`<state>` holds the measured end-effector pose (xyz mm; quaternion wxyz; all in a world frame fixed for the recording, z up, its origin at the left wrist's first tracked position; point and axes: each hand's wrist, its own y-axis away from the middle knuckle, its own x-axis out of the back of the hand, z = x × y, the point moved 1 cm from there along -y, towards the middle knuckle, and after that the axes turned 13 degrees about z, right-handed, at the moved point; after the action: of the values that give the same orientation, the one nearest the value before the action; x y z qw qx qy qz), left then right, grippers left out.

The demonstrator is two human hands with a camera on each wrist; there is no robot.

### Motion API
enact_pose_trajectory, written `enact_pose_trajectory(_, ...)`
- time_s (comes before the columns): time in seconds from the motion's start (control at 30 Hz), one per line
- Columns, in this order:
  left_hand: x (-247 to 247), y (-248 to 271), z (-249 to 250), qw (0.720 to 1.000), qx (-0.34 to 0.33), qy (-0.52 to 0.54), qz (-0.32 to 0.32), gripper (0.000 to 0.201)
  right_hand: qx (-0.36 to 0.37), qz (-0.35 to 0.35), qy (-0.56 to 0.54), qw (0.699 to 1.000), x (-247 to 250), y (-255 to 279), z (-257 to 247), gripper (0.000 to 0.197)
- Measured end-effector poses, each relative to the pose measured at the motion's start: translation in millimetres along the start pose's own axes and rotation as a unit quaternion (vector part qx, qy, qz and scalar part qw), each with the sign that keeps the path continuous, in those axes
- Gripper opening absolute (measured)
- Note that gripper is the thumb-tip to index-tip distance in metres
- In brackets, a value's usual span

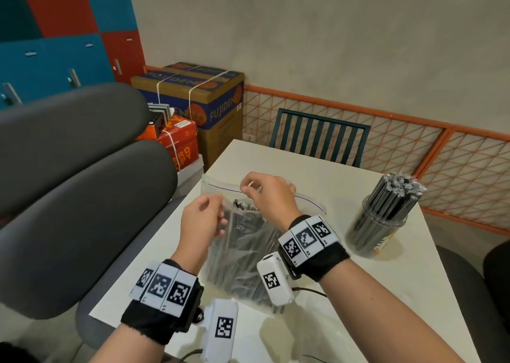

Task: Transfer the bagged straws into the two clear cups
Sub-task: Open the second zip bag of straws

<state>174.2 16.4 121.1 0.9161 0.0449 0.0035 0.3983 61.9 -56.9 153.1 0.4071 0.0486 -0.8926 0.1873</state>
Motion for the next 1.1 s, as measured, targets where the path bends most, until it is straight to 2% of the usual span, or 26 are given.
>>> enact_pose_trajectory(0.03, 1, -4, 3, 0.999, -0.027, -0.032, 0.027, 0.012, 0.007, 0.001, -0.002, 1.0, 0, 1, -2, 0.013)
enact_pose_trajectory(0.1, 8, -17, 7, 0.982, -0.107, -0.132, 0.079, 0.047, 0.026, -0.004, 0.009, 1.0, 1, 3, -4, 0.013)
enact_pose_trajectory(0.13, 12, -24, 10, 0.969, -0.15, -0.184, 0.072, 0.061, 0.042, -0.007, 0.02, 0.999, 2, 4, -5, 0.014)
enact_pose_trajectory(0.17, 15, -29, 14, 0.951, -0.185, -0.246, 0.042, 0.064, 0.06, -0.011, 0.029, 0.998, 4, 5, -7, 0.014)
enact_pose_trajectory(0.23, 17, -38, 22, 0.914, -0.211, -0.342, -0.051, 0.038, 0.084, -0.027, 0.029, 0.996, 8, 6, -8, 0.013)
enact_pose_trajectory(0.27, 18, -42, 24, 0.91, -0.19, -0.357, -0.087, 0.02, 0.083, -0.037, 0.023, 0.996, 10, 6, -6, 0.013)
enact_pose_trajectory(0.3, 20, -43, 27, 0.922, -0.16, -0.336, -0.104, 0.011, 0.078, -0.045, 0.024, 0.996, 14, 7, -3, 0.013)
enact_pose_trajectory(0.43, 34, -47, 21, 0.979, -0.012, -0.182, -0.086, 0.023, 0.041, -0.044, 0.117, 0.991, 35, 6, 21, 0.016)
enact_pose_trajectory(0.53, 35, -43, 12, 0.982, 0.152, -0.042, -0.105, 0.025, -0.038, -0.026, 0.094, 0.995, 40, 6, 43, 0.028)
enact_pose_trajectory(0.63, 27, -31, 9, 0.938, 0.312, 0.108, -0.108, 0.024, -0.109, -0.015, -0.018, 0.994, 34, 11, 54, 0.039)
enact_pose_trajectory(0.7, 22, -22, 4, 0.903, 0.376, 0.187, -0.093, 0.023, -0.187, -0.046, -0.125, 0.973, 25, 12, 62, 0.032)
enact_pose_trajectory(0.73, 21, -19, 2, 0.883, 0.4, 0.23, -0.082, 0.023, -0.255, -0.07, -0.197, 0.944, 20, 12, 65, 0.027)
enact_pose_trajectory(0.8, 21, -14, -10, 0.842, 0.439, 0.308, -0.064, 0.025, -0.385, -0.117, -0.312, 0.86, 13, 13, 73, 0.028)
enact_pose_trajectory(0.83, 22, -13, -16, 0.825, 0.454, 0.328, -0.07, 0.023, -0.417, -0.137, -0.337, 0.833, 13, 14, 75, 0.028)
enact_pose_trajectory(0.87, 22, -12, -22, 0.813, 0.464, 0.34, -0.088, 0.019, -0.425, -0.154, -0.337, 0.826, 13, 13, 78, 0.031)
enact_pose_trajectory(0.9, 21, -10, -27, 0.806, 0.465, 0.352, -0.104, 0.025, -0.419, -0.169, -0.326, 0.83, 15, 13, 79, 0.039)
enact_pose_trajectory(0.93, 21, -8, -30, 0.805, 0.463, 0.356, -0.105, 0.04, -0.398, -0.179, -0.304, 0.847, 18, 12, 80, 0.049)
enact_pose_trajectory(0.97, 21, -8, -32, 0.808, 0.452, 0.366, -0.097, 0.038, -0.364, -0.182, -0.263, 0.875, 23, 14, 78, 0.059)
enact_pose_trajectory(1.0, 20, -7, -30, 0.814, 0.439, 0.375, -0.07, 0.019, -0.319, -0.178, -0.196, 0.91, 31, 16, 76, 0.066)
enact_pose_trajectory(1.03, 18, -6, -27, 0.82, 0.418, 0.39, -0.037, 0.013, -0.27, -0.166, -0.105, 0.943, 38, 19, 76, 0.073)
enact_pose_trajectory(1.07, 18, -1, -24, 0.828, 0.392, 0.401, -0.004, 0.025, -0.233, -0.148, -0.013, 0.961, 43, 23, 78, 0.075)
enact_pose_trajectory(1.1, 18, 3, -23, 0.836, 0.361, 0.414, 0.013, 0.03, -0.227, -0.132, 0.036, 0.964, 49, 28, 77, 0.073)
